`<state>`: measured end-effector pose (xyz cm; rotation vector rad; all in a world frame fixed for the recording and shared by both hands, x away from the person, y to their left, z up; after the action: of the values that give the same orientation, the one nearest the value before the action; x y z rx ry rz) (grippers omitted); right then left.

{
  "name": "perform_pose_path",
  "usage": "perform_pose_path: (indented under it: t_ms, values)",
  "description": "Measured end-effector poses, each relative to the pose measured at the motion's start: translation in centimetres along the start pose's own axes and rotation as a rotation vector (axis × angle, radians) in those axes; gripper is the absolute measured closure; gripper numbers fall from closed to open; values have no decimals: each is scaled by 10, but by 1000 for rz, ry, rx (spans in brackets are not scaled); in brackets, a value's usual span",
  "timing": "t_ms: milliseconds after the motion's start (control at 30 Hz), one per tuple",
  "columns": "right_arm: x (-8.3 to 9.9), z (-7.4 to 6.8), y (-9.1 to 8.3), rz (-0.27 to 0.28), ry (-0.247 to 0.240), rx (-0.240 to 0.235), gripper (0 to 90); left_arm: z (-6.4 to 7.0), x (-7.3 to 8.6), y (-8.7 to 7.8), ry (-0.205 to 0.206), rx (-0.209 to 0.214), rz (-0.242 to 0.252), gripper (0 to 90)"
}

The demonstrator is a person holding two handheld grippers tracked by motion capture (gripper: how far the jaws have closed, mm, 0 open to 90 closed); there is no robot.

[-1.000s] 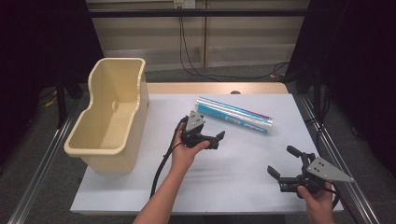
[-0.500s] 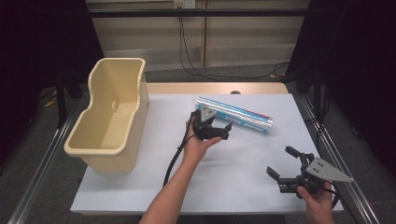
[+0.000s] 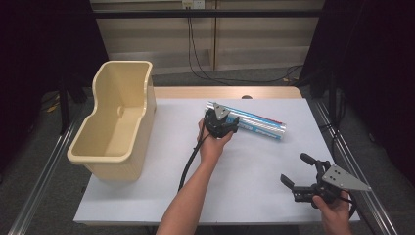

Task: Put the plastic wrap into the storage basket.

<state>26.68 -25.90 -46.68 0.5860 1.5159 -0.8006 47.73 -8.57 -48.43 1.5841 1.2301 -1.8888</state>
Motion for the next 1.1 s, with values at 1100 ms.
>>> perform_pose_path:
  t_ms: [1100]
  values:
    - [3, 1, -2, -7, -2, -7, 23, -2, 0, 53, -32, -56, -37, 881]
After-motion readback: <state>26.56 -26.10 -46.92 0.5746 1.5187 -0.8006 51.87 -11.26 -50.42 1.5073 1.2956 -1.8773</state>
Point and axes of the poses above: each handheld gripper's, and its own axes: y roughly forward along the jaws, x roughly out of its underside, z roughly to its right, the point moved 9 cm from there along y, roughly forward along the jaws, and after that the axes turned 4 degrees about -x, right-handed, at the moved point
